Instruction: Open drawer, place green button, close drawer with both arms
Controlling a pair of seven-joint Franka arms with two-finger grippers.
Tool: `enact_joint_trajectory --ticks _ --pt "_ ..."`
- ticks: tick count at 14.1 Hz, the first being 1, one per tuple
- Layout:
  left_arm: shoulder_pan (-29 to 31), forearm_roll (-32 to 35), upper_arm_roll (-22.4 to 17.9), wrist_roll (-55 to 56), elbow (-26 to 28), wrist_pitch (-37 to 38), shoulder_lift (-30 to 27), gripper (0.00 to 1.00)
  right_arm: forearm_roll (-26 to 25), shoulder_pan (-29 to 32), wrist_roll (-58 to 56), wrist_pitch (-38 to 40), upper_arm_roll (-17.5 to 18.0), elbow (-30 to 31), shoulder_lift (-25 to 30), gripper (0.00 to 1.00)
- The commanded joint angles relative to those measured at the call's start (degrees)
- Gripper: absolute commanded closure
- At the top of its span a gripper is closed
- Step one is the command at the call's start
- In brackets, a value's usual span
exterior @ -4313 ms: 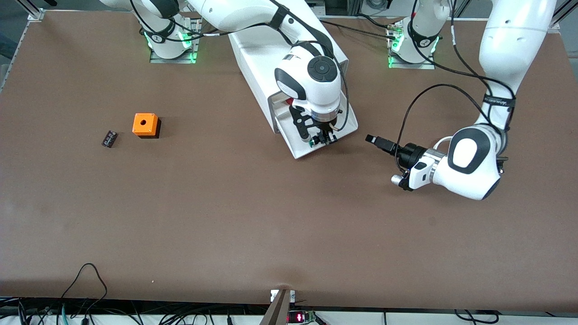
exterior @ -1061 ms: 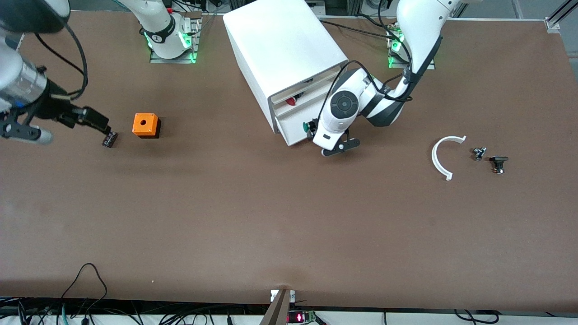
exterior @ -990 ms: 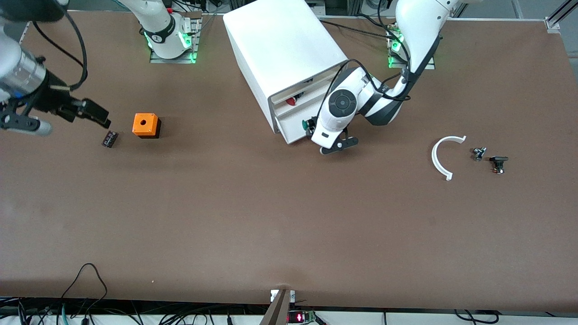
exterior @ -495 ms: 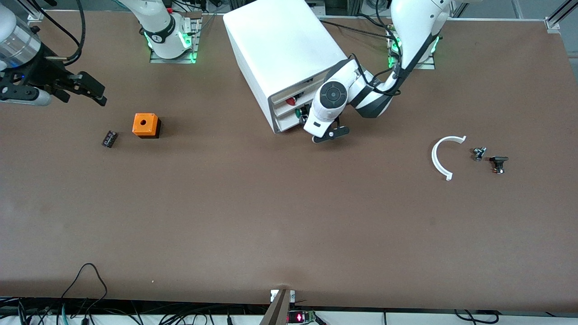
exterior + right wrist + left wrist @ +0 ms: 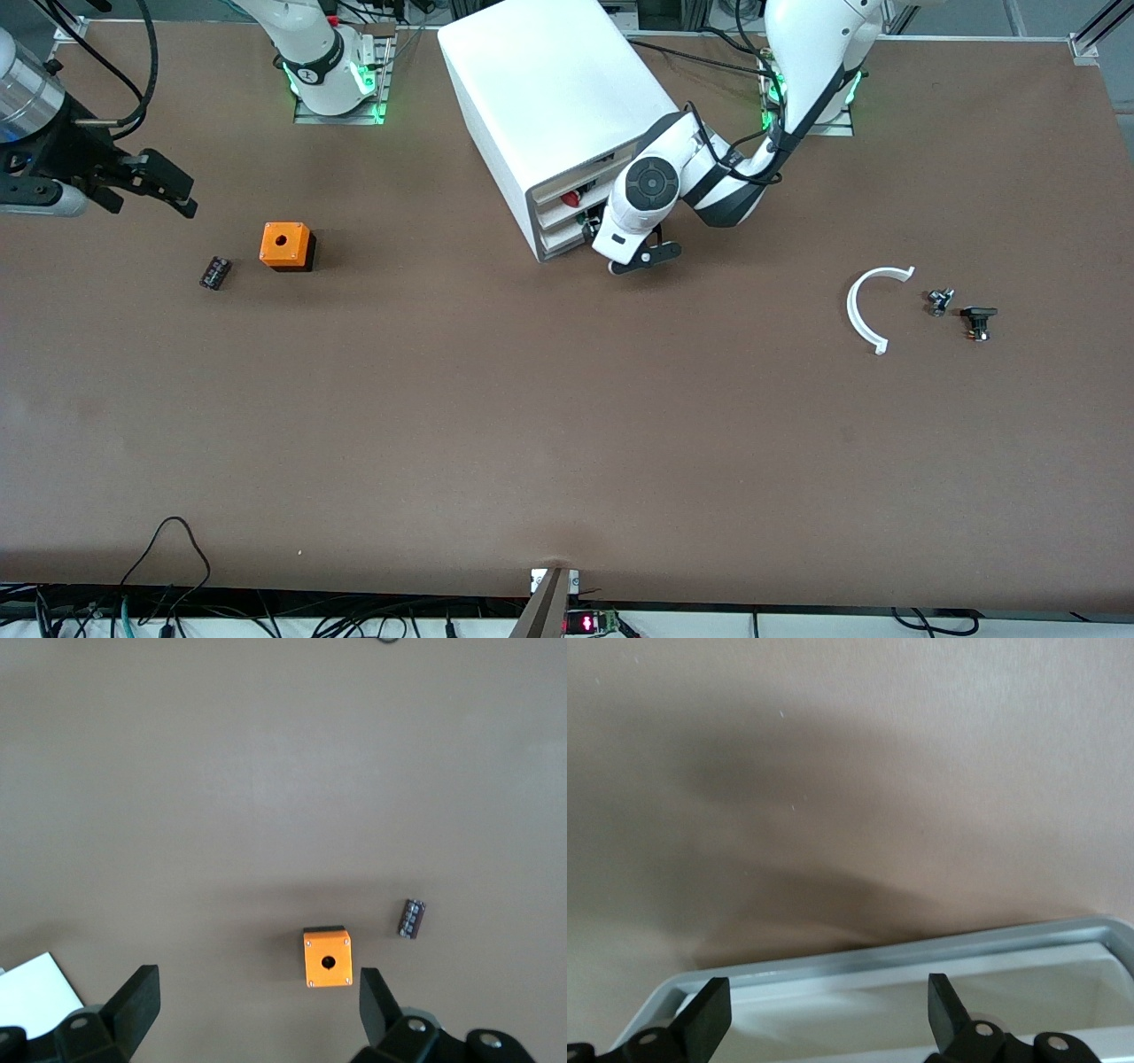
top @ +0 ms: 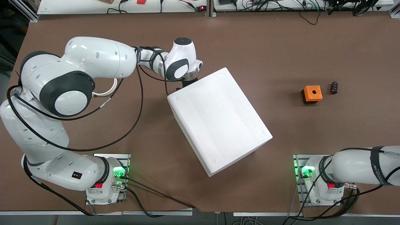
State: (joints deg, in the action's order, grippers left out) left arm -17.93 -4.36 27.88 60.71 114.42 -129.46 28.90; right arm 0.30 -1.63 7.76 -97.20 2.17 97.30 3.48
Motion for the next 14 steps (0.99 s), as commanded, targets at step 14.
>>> enact_joint_trajectory --ticks 14 --pt "11.50 8.02 0.95 -15.07 -20.96 30.28 -4.20 0.01 -1.79 1.20 -1.08 7.29 0.90 -9.59 -6.30 0.00"
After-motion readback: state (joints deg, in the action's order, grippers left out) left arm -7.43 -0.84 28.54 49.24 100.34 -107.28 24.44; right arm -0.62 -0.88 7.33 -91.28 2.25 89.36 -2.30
